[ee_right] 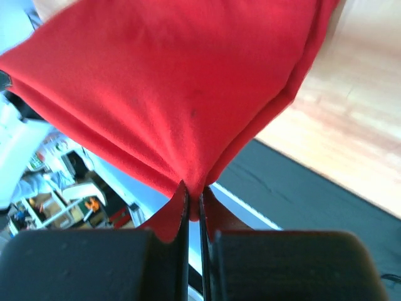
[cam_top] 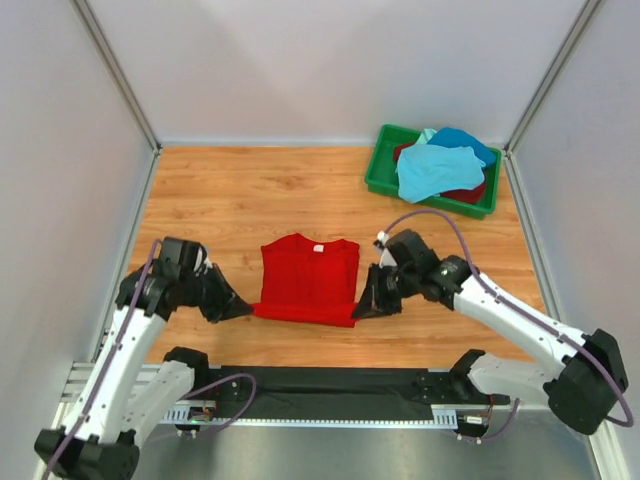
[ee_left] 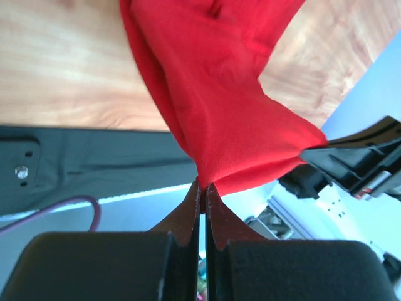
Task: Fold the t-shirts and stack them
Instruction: Fold the tshirt
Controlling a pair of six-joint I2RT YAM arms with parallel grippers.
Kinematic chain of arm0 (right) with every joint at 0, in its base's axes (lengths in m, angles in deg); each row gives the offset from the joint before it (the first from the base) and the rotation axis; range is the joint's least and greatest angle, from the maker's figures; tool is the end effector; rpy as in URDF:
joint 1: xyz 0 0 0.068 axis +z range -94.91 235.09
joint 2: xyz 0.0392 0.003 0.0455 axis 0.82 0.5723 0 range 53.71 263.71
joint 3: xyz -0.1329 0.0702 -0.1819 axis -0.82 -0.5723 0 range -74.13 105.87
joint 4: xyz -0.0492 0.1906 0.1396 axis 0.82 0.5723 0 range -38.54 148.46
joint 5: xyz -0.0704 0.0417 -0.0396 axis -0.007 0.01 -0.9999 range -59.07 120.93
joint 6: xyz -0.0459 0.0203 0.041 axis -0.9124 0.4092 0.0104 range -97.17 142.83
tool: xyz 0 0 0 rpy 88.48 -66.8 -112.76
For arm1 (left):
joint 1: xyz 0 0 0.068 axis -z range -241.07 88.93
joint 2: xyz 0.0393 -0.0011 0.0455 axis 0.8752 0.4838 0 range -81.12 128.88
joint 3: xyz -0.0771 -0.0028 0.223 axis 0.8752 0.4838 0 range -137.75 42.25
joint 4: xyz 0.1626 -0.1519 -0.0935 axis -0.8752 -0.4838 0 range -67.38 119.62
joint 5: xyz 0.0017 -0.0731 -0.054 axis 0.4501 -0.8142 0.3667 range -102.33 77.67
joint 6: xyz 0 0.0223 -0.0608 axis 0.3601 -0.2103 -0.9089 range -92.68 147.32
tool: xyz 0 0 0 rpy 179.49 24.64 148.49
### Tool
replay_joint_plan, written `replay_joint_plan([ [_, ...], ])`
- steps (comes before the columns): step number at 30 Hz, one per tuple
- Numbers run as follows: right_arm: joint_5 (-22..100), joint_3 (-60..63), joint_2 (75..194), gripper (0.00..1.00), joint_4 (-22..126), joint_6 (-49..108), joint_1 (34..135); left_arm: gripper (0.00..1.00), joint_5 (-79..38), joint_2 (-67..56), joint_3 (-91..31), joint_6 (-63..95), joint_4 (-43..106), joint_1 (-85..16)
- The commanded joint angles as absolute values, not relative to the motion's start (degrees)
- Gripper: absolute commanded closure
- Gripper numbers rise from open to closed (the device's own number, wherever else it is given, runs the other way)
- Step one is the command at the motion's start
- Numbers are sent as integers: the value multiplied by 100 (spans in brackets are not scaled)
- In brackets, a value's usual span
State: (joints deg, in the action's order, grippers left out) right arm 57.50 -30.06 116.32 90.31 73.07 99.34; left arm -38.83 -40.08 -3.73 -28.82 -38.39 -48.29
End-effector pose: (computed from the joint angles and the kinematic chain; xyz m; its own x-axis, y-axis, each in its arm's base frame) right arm 0.1357 0.1637 0.1994 -0.9984 -0.0128 -0.0551 -0.0458 0.7539 0.6553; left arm 0.1132 -0.0488 0.2344 -0.8125 -0.5777 0.0781 -0.5019 0.6251 -0.5978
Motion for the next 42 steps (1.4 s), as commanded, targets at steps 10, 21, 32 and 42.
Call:
replay_joint_plan([
  [10, 6530, -857, 13852, 100, 9989, 5588, 8462, 100, -3070, -1073, -2349, -1900, -2647, -4999],
  [21, 6662, 364, 15249, 100, 10085, 5333, 7944, 100, -3315, 1104, -3596, -1241, -2233, -5368],
  [32, 5120, 2445, 17121, 70, 10302, 4826, 7382, 74, -2474, 3463, -6046, -503, -2645, -5386],
  [42, 5580, 1316, 15726, 39, 9735, 4665, 7494, 57, -3024, 2543, -5823, 332, -2525, -5377],
])
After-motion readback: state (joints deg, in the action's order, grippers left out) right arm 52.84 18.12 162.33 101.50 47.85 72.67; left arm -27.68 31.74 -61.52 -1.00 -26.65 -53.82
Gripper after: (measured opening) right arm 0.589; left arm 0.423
